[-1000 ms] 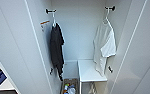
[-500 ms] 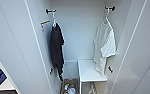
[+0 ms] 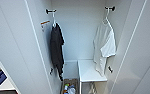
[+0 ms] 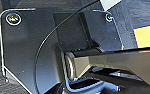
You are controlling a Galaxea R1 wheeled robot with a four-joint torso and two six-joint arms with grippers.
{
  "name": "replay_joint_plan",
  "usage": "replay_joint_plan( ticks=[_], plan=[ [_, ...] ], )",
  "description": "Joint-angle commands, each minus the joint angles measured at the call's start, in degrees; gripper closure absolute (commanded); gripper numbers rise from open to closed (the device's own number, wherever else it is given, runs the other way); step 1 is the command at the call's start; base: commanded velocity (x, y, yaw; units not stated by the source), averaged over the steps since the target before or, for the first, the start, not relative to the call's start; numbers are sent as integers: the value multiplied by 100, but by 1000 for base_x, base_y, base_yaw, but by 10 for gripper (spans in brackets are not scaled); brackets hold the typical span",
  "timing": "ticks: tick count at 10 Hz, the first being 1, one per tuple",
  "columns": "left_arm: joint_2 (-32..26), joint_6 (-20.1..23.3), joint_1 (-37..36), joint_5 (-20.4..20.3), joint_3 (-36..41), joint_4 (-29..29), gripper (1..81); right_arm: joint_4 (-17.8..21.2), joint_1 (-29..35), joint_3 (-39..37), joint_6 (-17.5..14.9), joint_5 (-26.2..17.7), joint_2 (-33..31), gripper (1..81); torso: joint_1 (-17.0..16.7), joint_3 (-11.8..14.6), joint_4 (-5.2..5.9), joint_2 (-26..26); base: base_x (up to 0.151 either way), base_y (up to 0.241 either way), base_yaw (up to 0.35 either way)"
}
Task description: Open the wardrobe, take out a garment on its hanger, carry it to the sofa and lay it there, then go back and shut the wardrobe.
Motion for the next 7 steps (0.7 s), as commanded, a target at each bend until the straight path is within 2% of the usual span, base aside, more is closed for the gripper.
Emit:
replay_joint_plan(
  ticks=[1,7],
  plan=[
    [-24,17,-145,292,40,35,10,72,144,25,-28,-370,10,10,0,0,0,0,0,0,0],
    [-32,17,-128,292,48,35,10,55,152,25,-19,-370,10,10,-11,2,0,-9,83,0,0]
  ],
)
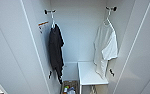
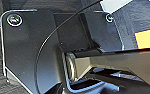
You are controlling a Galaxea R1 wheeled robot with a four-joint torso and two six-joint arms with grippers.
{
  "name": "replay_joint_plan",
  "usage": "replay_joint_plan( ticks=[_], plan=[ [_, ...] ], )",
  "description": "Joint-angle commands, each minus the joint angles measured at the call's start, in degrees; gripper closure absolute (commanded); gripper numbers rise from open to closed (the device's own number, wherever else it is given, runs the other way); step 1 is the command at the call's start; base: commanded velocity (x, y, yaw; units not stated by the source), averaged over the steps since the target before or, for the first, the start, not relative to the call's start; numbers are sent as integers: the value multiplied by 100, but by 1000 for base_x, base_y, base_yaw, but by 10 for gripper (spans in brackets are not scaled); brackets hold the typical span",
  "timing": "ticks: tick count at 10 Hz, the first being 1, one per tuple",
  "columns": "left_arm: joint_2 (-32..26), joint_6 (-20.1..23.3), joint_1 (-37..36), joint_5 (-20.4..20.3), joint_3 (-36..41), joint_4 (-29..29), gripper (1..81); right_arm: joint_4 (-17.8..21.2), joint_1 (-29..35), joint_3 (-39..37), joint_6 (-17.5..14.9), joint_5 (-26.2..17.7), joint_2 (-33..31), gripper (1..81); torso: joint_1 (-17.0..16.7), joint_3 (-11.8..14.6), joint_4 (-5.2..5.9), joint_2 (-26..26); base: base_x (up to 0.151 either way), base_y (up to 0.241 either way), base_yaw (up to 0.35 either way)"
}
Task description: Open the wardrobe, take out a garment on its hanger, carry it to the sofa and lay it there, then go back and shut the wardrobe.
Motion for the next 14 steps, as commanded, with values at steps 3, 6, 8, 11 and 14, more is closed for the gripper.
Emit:
replay_joint_plan(
  ticks=[3,6,8,11,14],
  plan=[
    [-23,17,-121,280,40,35,10,55,146,15,-25,-370,12,10,0,0,0,0,90,0,0],
    [-23,17,-113,288,40,35,10,55,138,15,-16,-370,12,10,0,0,0,0,90,0,0],
    [-23,17,-113,279,40,35,10,64,138,-3,-16,-370,12,10,0,0,0,0,90,0,0],
    [-14,17,-113,279,40,44,10,64,146,14,-7,-370,12,10,0,0,0,0,90,0,0],
    [-14,17,-113,279,40,52,10,64,173,15,-16,-370,13,10,0,0,0,0,90,0,0]
  ],
)
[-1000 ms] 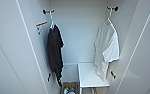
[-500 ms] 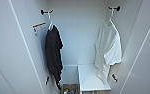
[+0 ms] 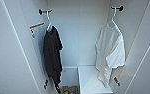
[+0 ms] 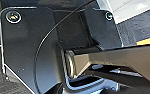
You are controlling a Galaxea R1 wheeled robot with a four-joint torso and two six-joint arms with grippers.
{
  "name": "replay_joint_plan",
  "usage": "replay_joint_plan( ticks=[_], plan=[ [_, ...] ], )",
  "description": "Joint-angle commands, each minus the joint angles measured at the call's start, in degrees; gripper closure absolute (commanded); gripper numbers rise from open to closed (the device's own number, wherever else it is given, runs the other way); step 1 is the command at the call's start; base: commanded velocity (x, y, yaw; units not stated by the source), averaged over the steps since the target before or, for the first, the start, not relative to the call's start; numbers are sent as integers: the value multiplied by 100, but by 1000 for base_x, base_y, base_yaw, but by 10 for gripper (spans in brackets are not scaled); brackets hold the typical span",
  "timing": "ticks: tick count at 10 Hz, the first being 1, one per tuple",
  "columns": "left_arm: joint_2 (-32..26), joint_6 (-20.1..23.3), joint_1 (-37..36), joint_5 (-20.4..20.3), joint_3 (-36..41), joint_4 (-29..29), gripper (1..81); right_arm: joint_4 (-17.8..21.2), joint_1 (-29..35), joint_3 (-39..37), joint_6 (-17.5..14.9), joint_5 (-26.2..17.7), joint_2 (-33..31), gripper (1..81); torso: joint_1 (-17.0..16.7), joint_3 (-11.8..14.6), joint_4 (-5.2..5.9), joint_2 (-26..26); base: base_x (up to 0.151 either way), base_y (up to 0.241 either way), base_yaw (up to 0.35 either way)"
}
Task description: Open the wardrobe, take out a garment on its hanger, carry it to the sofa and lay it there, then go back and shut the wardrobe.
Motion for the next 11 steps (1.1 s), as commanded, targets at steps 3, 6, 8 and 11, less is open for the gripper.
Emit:
replay_joint_plan(
  ticks=[3,6,8,11],
  plan=[
    [-7,17,-147,268,48,44,10,61,181,12,-17,-355,19,10,1,0,0,2,90,0,0],
    [-7,17,-155,268,40,52,10,70,146,12,-17,-355,10,10,1,0,0,2,89,0,0],
    [-7,17,-155,268,40,44,10,70,146,12,-17,-355,19,10,1,0,0,0,87,0,0],
    [1,17,-155,268,40,44,10,70,146,12,-17,-355,19,10,6,0,0,2,24,0,0]
  ],
)
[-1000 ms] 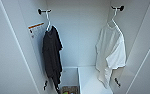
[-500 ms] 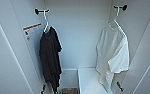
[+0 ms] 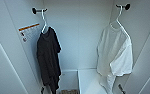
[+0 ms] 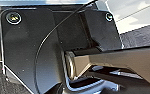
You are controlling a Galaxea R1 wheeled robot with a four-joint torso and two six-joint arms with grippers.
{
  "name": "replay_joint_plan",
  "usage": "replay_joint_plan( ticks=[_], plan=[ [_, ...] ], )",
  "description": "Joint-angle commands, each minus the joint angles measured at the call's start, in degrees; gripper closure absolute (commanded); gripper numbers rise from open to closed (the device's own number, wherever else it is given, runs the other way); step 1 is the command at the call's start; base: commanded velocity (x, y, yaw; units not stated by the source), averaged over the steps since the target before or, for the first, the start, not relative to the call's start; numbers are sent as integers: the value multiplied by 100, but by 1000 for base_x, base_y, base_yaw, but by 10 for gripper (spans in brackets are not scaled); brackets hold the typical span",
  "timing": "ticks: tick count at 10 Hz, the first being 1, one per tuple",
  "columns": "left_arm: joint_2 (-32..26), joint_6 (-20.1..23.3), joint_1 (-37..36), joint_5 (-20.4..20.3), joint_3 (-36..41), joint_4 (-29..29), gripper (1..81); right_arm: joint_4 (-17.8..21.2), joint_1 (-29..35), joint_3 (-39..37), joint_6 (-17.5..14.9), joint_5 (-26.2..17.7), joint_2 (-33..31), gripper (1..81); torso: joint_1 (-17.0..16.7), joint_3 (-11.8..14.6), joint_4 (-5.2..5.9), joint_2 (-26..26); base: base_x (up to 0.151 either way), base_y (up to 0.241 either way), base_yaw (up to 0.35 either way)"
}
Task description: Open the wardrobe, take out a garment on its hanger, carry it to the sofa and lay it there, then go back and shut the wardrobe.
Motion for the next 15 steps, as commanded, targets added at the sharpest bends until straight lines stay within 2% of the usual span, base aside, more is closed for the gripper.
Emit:
replay_joint_plan(
  ticks=[1,3,4,6,7,11,12,13,14,15],
  plan=[
    [-1,17,-141,286,40,44,10,65,148,12,-26,-363,21,10,0,0,0,0,0,0,0],
    [-1,9,-132,286,40,35,10,56,148,12,-26,-371,12,10,-5,0,0,-2,0,0,0],
    [-1,0,-132,286,40,35,10,48,148,12,-35,-381,21,10,-5,0,-442,-2,0,0,0],
    [-1,9,-141,286,40,35,10,39,148,12,-35,-381,21,10,-5,0,-664,-2,0,0,0],
    [-1,9,-141,286,40,44,10,39,140,12,-34,-381,21,10,-5,0,-830,-2,0,0,0],
    [-1,9,-141,294,40,61,10,47,130,12,-26,-381,21,10,-7,0,-1645,-2,0,0,0],
    [7,9,-141,294,40,52,10,47,131,12,-26,-381,21,10,-7,0,-1796,-2,0,0,0],
    [25,9,-141,286,40,61,10,47,131,12,-26,-381,21,10,-7,0,-1499,-2,0,0,0],
    [60,0,-141,286,48,26,10,47,131,12,-26,-381,21,10,-7,0,-1659,-2,0,0,0],
    [96,-35,-141,294,40,35,10,47,131,12,-26,-381,21,10,-7,0,-1742,0,0,0,0]
  ],
)
